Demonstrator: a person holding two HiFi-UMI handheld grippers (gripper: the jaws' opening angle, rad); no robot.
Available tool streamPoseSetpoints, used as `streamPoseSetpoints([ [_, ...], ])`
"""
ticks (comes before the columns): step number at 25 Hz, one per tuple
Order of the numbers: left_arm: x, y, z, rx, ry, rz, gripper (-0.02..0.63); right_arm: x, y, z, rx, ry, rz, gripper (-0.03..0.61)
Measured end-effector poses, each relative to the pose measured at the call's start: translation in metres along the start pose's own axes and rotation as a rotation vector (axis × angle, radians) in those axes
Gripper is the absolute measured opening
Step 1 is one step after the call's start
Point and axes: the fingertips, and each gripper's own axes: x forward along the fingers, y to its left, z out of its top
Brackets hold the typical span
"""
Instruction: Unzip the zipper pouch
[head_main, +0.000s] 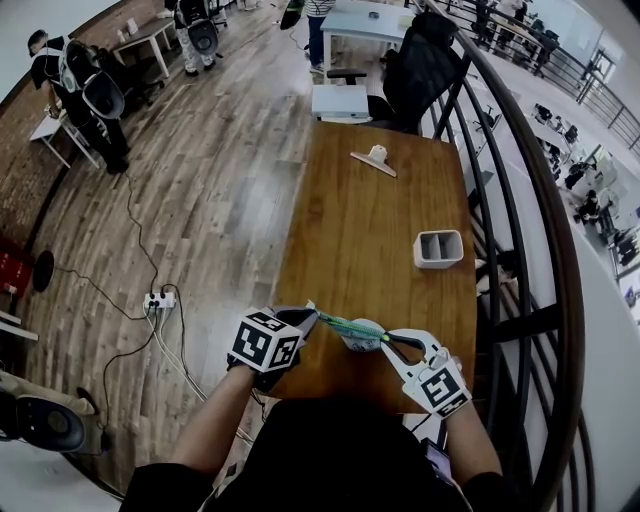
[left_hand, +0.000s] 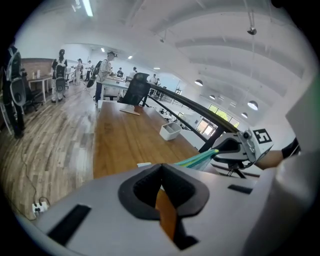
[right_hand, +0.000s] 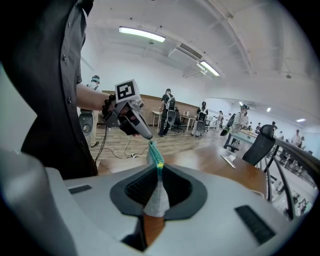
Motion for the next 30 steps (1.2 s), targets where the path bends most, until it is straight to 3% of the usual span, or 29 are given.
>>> streamPoseSetpoints([
  [14, -0.008, 0.009, -0.004, -0.014, -0.007, 0.022, 0.012, 0.0, 0.005, 0.0, 0.005, 0.006, -0.005, 0.032],
  [25, -0.011, 0.013, 0.012, 0.01, -0.07, 0.051, 0.02, 0.0, -0.011, 0.004, 0.023, -0.008, -0.057, 0.032],
  [26, -0.012, 0.013, 0.013, 0.009, -0.076, 0.046, 0.065, 0.0, -0.011, 0.005, 0.024, -0.007, -0.059, 0.032],
  [27, -0.014, 0.012, 0.015, 0.006, -0.08, 0.037, 0.153, 0.0, -0.012, 0.005, 0.023, -0.007, -0.061, 0.032],
  [30, -0.017, 0.009, 0.016, -0.005, -0.098, 0.017, 0.176, 0.0, -0.012, 0.007, 0.03, -0.011, -0.07, 0.032],
])
